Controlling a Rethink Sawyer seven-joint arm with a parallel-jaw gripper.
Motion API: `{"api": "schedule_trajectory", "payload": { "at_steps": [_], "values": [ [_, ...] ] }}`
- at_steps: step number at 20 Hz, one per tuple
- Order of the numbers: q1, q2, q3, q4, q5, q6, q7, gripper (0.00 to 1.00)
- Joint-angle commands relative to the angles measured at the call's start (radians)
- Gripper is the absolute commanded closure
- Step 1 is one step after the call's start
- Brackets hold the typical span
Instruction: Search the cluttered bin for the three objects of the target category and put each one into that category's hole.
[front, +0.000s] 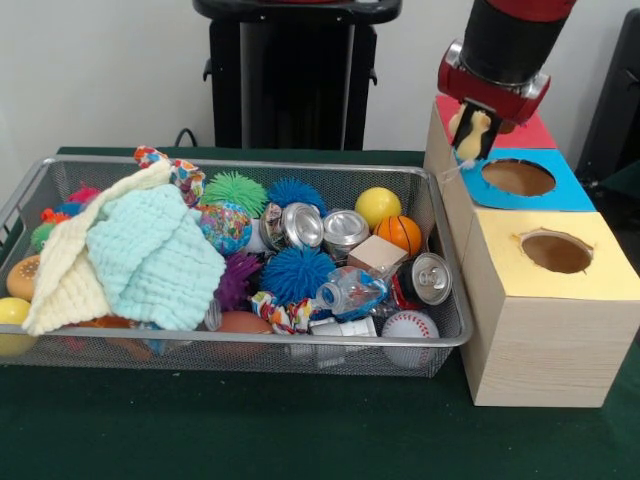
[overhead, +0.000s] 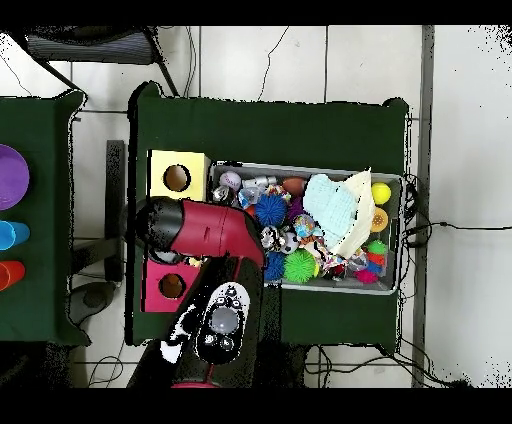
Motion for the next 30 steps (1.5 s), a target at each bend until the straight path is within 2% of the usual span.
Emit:
{"api": "schedule_trajectory", "payload": {
  "at_steps": [1, 6, 8, 17, 23, 26, 30],
  "values": [
    [-0.002, 0.069, 0.027, 0.012, 0.045, 0.186, 0.308, 1.0],
    [0.001, 0.037, 0.019, 0.003, 0.047, 0.324, 0.311, 1.0],
    [0.004, 0.026, 0.013, 0.007, 0.047, 0.344, 0.311, 1.0],
    [0.012, 0.035, 0.043, 0.033, 0.102, 0.343, 0.311, 1.0],
    [0.006, 0.064, 0.075, 0.037, 0.141, 0.263, 0.282, 1.0],
    [0.017, 0.057, 0.078, 0.076, 0.166, 0.245, 0.281, 1.0],
    [0.04, 0.052, 0.068, 0.091, 0.173, 0.295, 0.3, 1.0]
  ]
}}
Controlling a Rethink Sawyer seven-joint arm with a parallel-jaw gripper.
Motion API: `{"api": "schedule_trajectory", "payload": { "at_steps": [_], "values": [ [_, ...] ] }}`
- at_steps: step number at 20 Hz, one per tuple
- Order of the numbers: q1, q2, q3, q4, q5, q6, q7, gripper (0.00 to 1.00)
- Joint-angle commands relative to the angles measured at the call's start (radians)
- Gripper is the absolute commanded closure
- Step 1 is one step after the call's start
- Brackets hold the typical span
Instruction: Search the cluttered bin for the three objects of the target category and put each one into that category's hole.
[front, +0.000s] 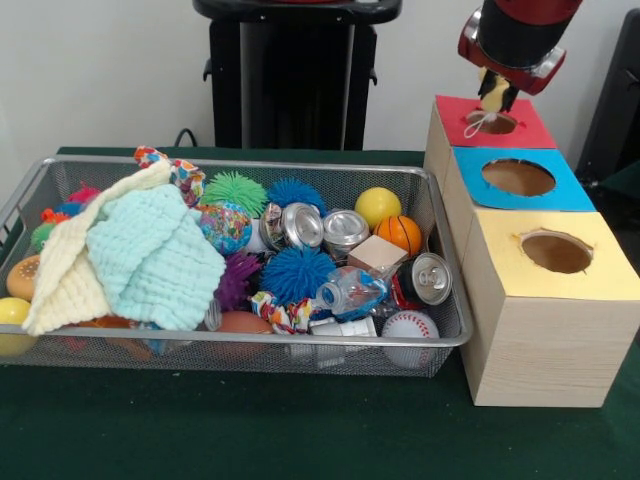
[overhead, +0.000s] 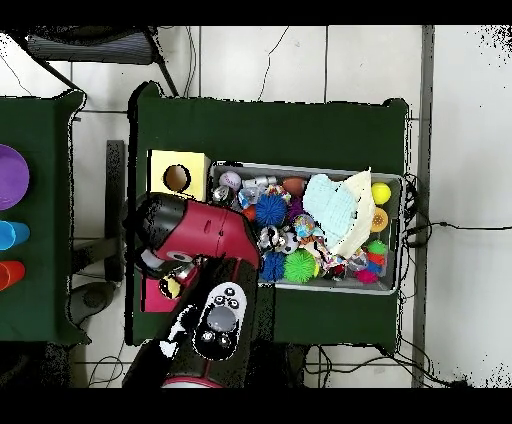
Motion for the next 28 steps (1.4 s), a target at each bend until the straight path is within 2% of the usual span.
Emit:
{"api": "schedule_trajectory", "payload": {
  "at_steps": [1, 6, 21, 28],
  "values": [
    [0.022, 0.031, 0.076, 0.077, 0.051, 0.029, 0.269, 1.0],
    [0.034, 0.045, 0.068, 0.083, 0.054, 0.012, 0.265, 1.0],
    [0.019, 0.095, 0.071, 0.028, 0.017, 0.106, 0.236, 1.0],
    [0.028, 0.076, 0.077, 0.068, 0.029, 0.148, 0.231, 1.0]
  ]
}}
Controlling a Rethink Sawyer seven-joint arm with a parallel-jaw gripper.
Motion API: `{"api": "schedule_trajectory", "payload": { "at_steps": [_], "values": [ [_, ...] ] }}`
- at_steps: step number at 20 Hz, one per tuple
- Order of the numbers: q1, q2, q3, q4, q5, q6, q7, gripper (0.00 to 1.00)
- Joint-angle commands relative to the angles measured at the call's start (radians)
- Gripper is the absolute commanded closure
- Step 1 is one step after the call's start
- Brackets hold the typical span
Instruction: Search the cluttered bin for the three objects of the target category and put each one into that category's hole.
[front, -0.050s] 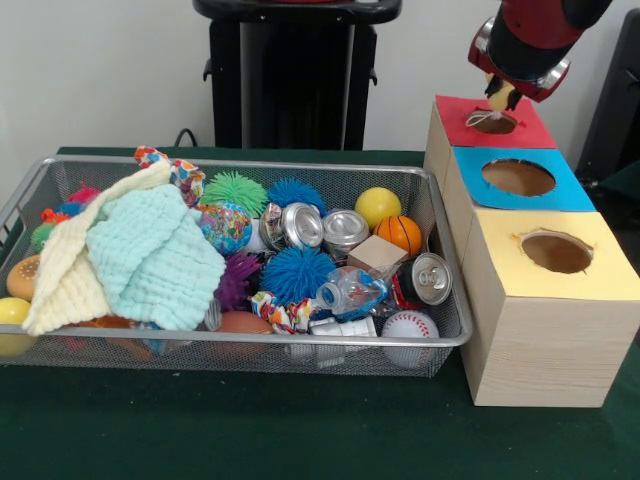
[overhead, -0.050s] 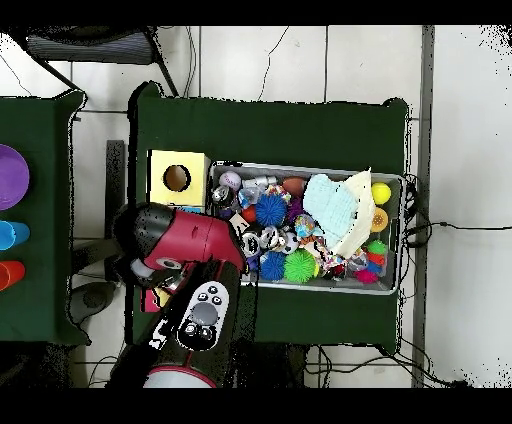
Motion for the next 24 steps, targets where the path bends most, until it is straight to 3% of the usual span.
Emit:
{"api": "schedule_trajectory", "payload": {
  "at_steps": [1, 6, 10, 24],
  "values": [
    [-0.015, 0.027, 0.078, 0.052, 0.017, 0.105, 0.23, 1.0],
    [-0.014, 0.036, 0.09, 0.046, 0.026, 0.098, 0.22, 1.0],
    [-0.018, 0.042, 0.081, 0.029, 0.017, -0.028, 0.179, 1.0],
    [-0.039, 0.05, 0.104, 0.0, 0.013, -0.083, 0.125, 1.0]
  ]
}}
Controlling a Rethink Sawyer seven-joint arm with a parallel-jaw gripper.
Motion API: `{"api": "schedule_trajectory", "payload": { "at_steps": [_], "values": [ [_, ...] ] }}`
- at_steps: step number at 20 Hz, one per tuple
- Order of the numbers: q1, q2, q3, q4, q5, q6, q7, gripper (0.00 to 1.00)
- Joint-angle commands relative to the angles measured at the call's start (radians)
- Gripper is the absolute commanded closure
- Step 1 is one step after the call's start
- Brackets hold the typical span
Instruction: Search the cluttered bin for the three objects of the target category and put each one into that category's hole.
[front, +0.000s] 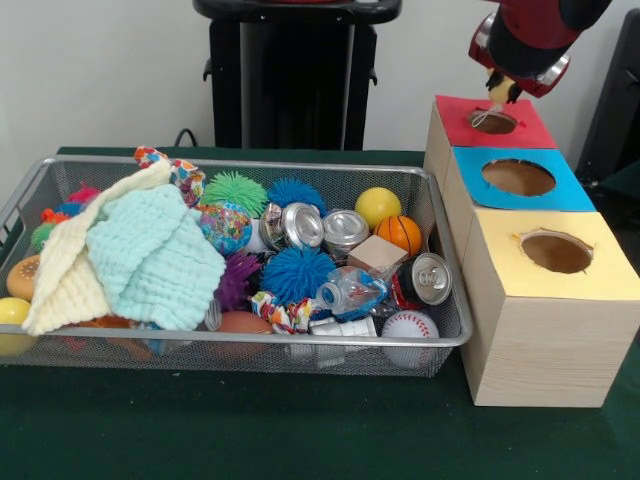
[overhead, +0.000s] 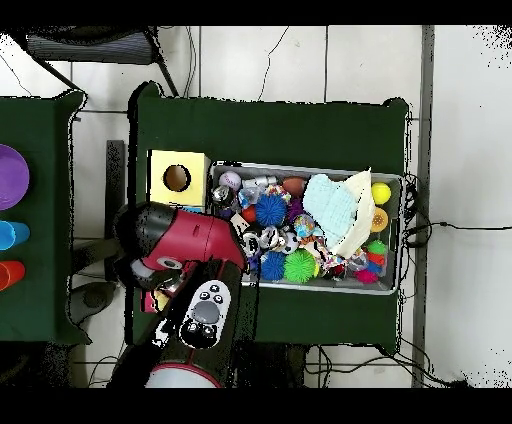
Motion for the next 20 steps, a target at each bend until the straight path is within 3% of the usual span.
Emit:
{"api": "schedule_trajectory", "payload": {
  "at_steps": [1, 3, 4, 10, 20],
  "values": [
    [-0.032, 0.047, 0.097, 0.0, 0.014, -0.123, 0.126, 1.0],
    [-0.031, 0.045, 0.096, 0.001, 0.016, -0.134, 0.127, 1.0],
    [-0.031, 0.045, 0.096, 0.002, 0.018, -0.14, 0.128, 0.0],
    [-0.049, 0.071, 0.088, -0.074, -0.01, -0.141, 0.122, 0.0],
    [-0.065, 0.109, 0.097, -0.143, 0.01, -0.185, 0.141, 0.0]
  ]
}}
